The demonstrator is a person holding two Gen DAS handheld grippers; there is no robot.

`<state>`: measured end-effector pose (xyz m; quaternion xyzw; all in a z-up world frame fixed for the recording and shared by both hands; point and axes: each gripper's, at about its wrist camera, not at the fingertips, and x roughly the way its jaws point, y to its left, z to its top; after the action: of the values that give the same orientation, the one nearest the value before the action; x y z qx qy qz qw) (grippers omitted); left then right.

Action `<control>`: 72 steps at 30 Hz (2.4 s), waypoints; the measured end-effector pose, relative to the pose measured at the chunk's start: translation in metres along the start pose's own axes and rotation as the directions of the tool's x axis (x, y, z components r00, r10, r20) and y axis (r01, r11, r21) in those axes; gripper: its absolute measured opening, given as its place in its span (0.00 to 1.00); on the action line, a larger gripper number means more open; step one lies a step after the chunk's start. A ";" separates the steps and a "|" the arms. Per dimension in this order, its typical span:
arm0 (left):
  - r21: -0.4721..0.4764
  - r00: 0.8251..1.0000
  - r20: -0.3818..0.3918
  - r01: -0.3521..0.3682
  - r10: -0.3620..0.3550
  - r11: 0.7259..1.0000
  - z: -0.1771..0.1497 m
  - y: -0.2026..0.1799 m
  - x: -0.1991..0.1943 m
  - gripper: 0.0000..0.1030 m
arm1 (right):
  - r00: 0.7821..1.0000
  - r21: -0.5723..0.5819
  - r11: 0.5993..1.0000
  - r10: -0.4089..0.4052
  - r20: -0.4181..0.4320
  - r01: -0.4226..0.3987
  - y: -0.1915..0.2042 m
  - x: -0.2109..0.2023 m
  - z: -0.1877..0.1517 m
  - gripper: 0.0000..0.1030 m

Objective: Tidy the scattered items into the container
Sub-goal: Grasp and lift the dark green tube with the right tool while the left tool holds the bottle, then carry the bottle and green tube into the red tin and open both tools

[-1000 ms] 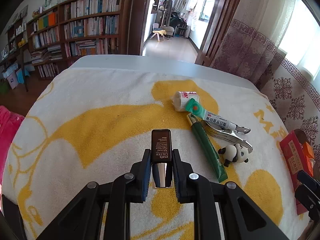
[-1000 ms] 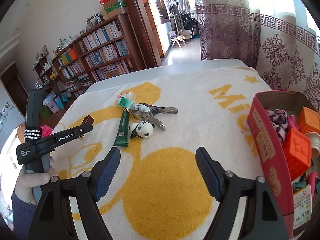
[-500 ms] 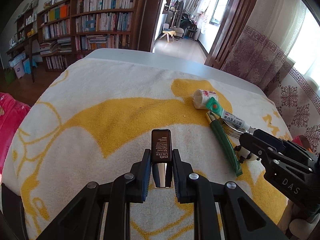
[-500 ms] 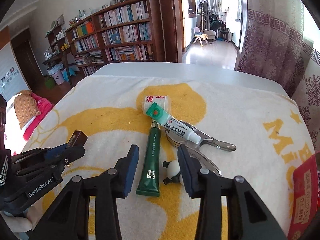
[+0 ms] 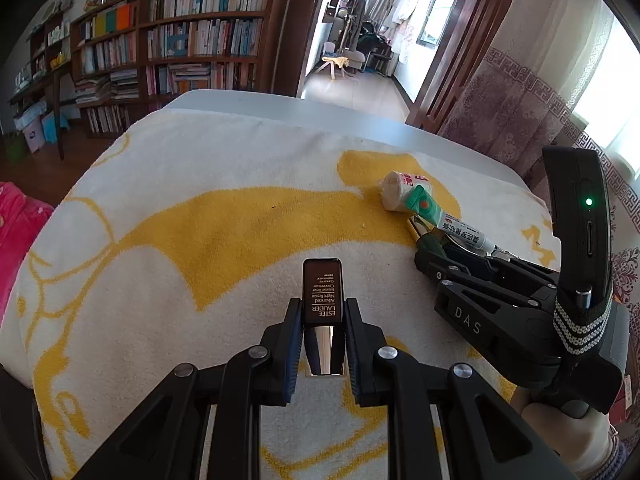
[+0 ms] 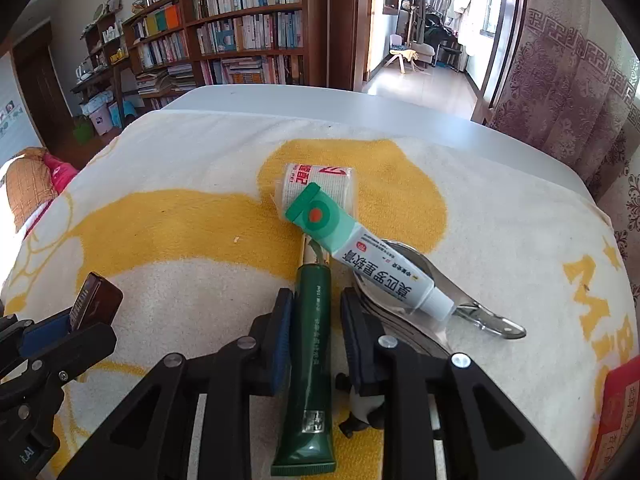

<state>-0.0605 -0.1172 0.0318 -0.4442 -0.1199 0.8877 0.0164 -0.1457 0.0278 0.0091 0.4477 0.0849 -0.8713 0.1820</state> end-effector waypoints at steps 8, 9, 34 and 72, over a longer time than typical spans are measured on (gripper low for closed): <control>0.018 1.000 0.014 0.006 -0.006 1.000 -0.001 -0.008 -0.004 0.20 | 0.992 0.063 0.992 0.102 0.073 -0.107 -0.010 -0.054 -0.032 0.19; 0.025 1.000 0.016 0.006 -0.007 1.000 -0.002 -0.010 -0.005 0.20 | 0.990 0.070 0.991 0.107 0.088 -0.114 -0.011 -0.062 -0.036 0.19; 0.223 0.993 0.075 0.076 -0.095 0.972 -0.029 -0.102 -0.036 0.20 | 0.963 0.326 0.945 -0.088 0.254 0.000 -0.113 -0.195 -0.118 0.19; 0.521 0.926 -0.081 0.354 -0.368 0.777 -0.025 -0.379 -0.027 0.20 | 0.912 0.568 0.821 -0.271 0.308 0.052 -0.263 -0.260 -0.202 0.19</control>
<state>-0.0531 0.2517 0.1248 -0.3801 0.0451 0.8718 0.3056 0.0408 0.3957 0.0982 0.2966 -0.1662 -0.9403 -0.0169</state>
